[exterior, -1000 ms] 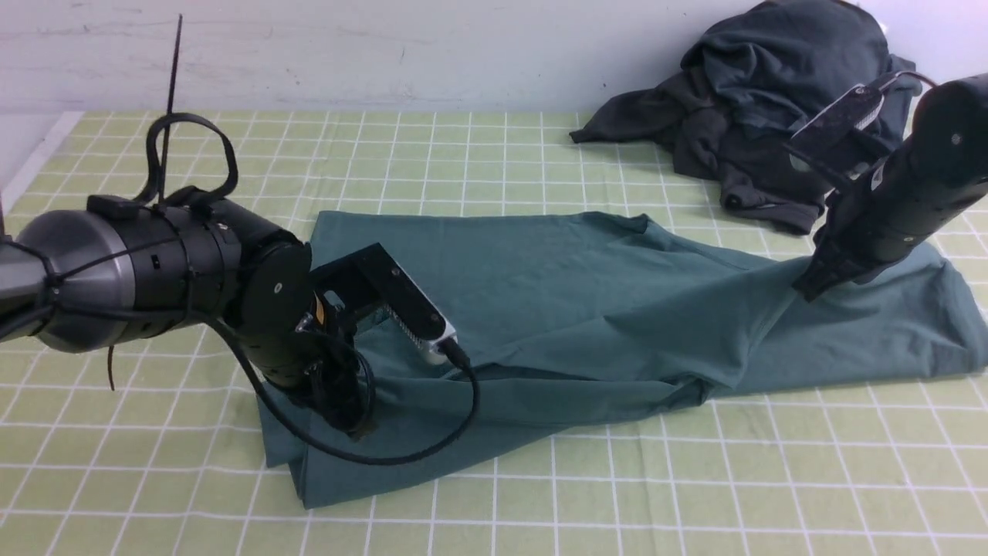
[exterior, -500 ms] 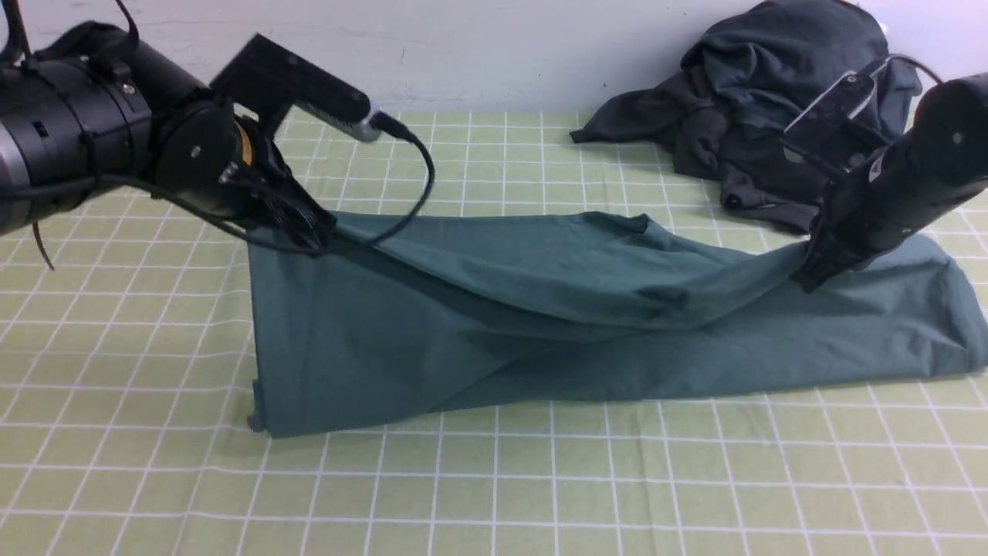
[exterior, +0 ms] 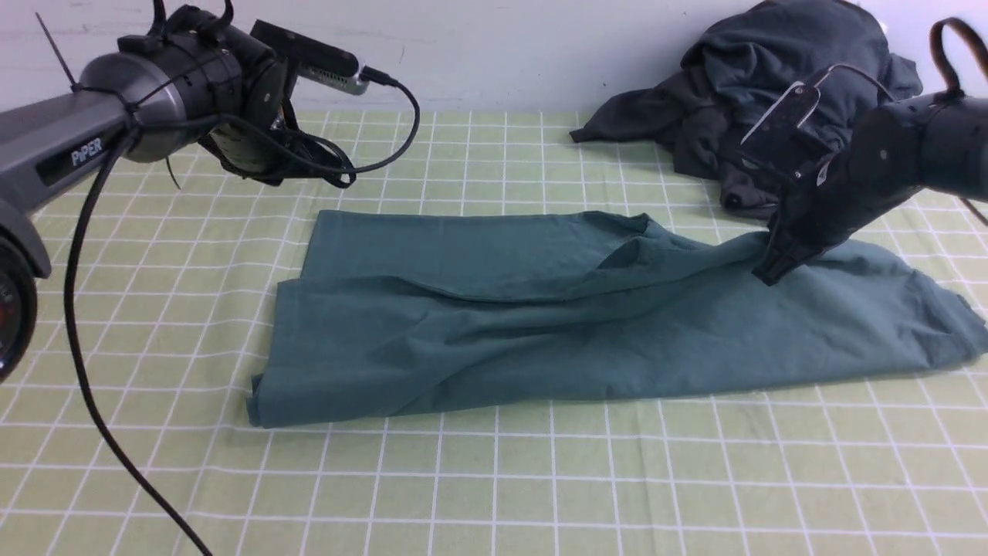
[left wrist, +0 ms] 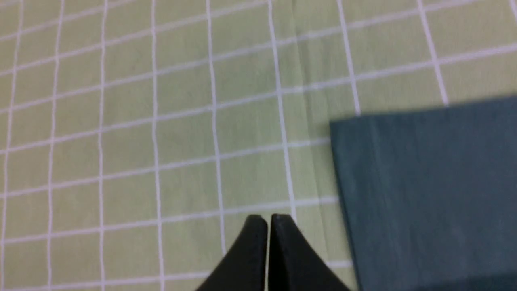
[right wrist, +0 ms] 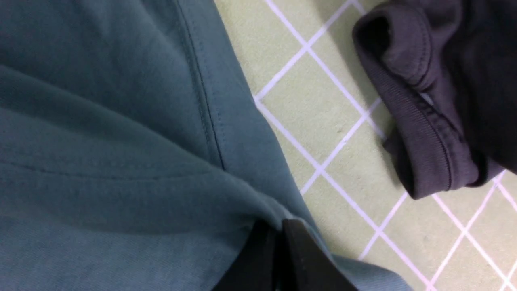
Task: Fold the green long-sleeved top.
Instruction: Use both arms to drag the lower edge of the fabric forward and fold it over the upper edge
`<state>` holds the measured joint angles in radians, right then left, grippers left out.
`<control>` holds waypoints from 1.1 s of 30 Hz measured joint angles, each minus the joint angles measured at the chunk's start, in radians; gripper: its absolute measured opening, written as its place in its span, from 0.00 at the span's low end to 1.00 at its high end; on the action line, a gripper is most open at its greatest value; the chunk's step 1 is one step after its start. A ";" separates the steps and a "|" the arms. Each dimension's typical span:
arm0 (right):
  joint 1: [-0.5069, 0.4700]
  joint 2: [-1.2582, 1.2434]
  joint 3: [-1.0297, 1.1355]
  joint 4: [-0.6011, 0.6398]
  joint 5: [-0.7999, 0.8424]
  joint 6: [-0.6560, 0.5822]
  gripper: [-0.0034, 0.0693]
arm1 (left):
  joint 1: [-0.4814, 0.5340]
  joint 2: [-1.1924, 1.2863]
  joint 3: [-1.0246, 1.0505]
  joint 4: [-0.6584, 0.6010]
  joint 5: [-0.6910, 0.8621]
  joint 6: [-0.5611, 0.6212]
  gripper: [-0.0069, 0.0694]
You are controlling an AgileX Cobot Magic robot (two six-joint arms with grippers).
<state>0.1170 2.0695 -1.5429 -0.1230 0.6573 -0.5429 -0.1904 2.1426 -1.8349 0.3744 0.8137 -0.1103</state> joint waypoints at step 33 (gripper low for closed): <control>-0.012 0.003 -0.010 0.028 0.044 0.000 0.04 | 0.101 0.015 -0.021 -0.450 0.055 0.369 0.12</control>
<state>0.1051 2.0720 -1.5533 -0.0950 0.7013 -0.5429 -0.0891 2.1575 -1.8559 -0.0755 0.8684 0.2588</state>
